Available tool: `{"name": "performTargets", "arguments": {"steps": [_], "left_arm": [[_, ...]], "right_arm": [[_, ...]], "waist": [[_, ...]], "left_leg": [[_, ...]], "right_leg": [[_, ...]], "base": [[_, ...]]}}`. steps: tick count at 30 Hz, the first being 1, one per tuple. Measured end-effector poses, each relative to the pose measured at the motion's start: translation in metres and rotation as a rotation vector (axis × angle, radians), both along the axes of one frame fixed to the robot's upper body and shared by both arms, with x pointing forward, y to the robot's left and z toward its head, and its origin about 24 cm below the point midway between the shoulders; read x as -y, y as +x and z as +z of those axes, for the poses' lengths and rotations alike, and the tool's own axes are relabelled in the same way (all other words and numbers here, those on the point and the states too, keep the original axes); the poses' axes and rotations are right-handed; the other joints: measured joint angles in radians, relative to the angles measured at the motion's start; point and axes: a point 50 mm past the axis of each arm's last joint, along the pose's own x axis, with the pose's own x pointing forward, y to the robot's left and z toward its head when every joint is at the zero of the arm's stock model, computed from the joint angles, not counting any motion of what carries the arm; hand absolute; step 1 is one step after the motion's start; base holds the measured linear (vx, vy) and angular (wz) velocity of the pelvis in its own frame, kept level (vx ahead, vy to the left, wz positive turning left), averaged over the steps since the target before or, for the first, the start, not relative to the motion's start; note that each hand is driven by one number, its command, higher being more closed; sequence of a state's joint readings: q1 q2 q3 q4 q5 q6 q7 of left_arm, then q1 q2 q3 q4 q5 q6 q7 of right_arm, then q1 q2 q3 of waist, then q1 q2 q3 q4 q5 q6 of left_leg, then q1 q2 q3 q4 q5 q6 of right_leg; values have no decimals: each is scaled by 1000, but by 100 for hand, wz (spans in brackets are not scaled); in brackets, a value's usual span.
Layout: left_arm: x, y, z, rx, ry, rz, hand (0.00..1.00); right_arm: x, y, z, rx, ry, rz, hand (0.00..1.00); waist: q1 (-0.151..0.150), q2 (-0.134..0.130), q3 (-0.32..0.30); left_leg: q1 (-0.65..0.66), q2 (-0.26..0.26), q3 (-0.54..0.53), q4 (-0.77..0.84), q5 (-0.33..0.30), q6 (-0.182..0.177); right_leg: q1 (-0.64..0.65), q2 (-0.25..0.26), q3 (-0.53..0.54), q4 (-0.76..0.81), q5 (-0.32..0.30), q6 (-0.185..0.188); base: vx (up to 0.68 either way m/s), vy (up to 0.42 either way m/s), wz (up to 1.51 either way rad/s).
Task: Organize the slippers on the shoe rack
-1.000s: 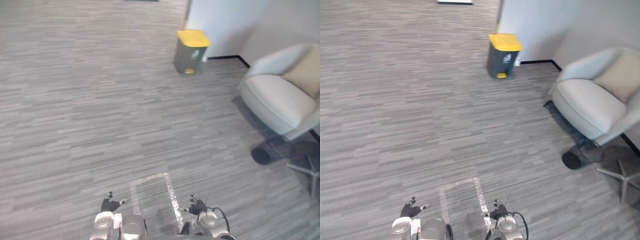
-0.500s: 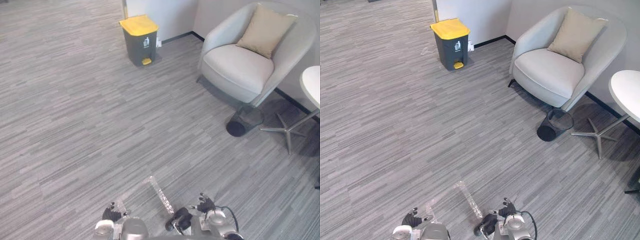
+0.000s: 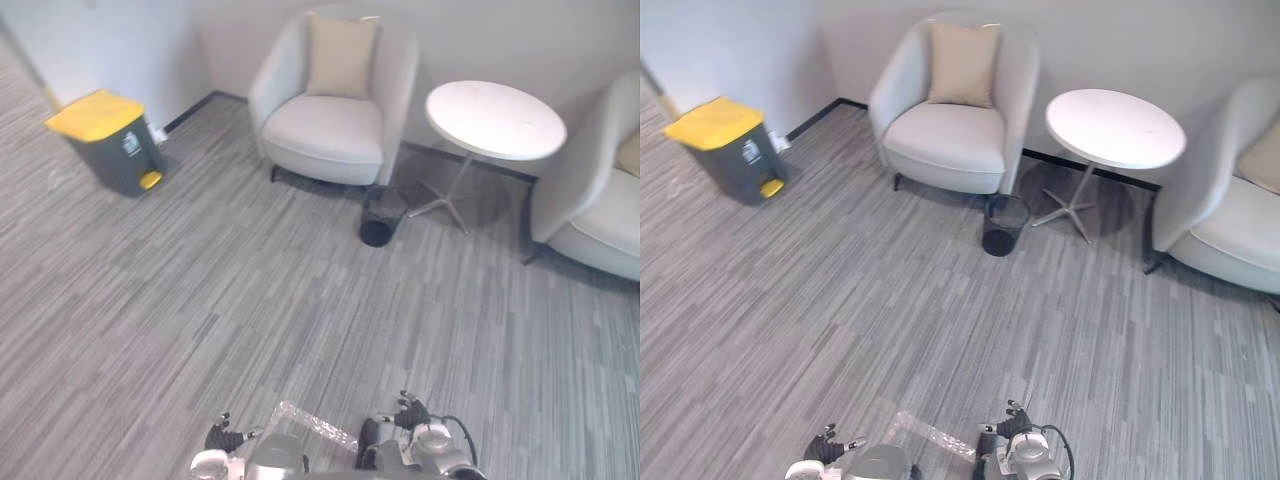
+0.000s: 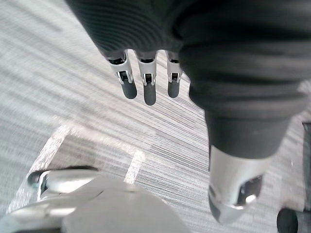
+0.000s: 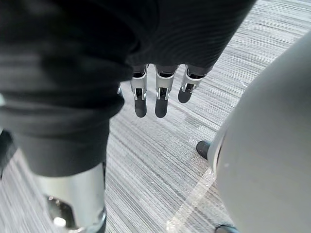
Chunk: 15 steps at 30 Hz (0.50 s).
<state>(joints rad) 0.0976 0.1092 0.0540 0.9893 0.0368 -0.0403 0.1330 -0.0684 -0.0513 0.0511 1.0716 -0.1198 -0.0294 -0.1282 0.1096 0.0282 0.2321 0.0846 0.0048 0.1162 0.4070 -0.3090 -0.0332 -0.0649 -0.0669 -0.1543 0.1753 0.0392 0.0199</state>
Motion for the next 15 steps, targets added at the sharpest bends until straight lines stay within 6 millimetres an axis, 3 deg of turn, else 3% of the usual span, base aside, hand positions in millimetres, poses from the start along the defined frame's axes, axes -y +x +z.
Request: {"name": "performTargets", "arguments": {"steps": [1,2,3,5,8,9,10,12,15], "left_arm": [[0,0,0,-1,0,0,0],[-1,-1,0,-3,0,3,0],[-1,-2,0,-2,1,6,0],[-5,-5,-1,-12,10,7,0],[-9,-20,-4,-50,18,15,0],[-11,-22,-4,-56,23,16,0],[-10,-24,-5,-67,21,17,0],[1,-23,-6,-69,-7,15,0],[3,-22,-7,-67,-12,12,0]], "right_arm": [[0,0,0,0,0,1,0],[0,0,0,0,1,2,0],[-1,3,1,6,1,6,0],[-2,-1,-1,-11,-1,15,0],[0,-10,-5,-44,6,-1,0],[1,-14,-7,-62,4,-3,0],[2,-17,-8,-72,2,-5,0],[15,-21,-8,-81,-28,-24,0],[26,-28,-9,-92,-42,-81,0]], "waist": [[-2,-4,2],[0,-7,0],[2,-7,3],[1,-19,-6],[2,-29,-22],[3,-45,-38],[6,-40,-48],[8,4,-60],[7,13,-64]], "left_leg": [[9,-2,20,-13,2,6],[18,-2,59,-44,2,35],[23,-2,89,-67,-6,58],[35,-7,109,-82,-2,67],[59,8,146,-95,2,60],[61,0,154,-97,8,50],[56,-2,145,-109,19,33],[38,35,112,-138,60,25],[37,54,78,-147,81,10]], "right_leg": [[-15,-7,-8,14,-1,1],[-37,-34,-70,59,-26,-13],[-59,-74,-169,156,-81,-24],[-62,-165,-343,367,-194,-48],[27,-181,-364,433,-304,-13],[37,-166,-354,359,-324,5],[46,-126,-340,285,-324,-24],[77,-39,-306,117,-233,-41],[126,24,-275,-29,-157,-63]], "base": [[-61,101,-48],[-60,57,-33],[-99,43,-29],[-57,-24,-18],[7,-98,-34],[42,-176,-51],[36,-132,-62],[-8,-119,-69],[-15,-144,-47]]}}
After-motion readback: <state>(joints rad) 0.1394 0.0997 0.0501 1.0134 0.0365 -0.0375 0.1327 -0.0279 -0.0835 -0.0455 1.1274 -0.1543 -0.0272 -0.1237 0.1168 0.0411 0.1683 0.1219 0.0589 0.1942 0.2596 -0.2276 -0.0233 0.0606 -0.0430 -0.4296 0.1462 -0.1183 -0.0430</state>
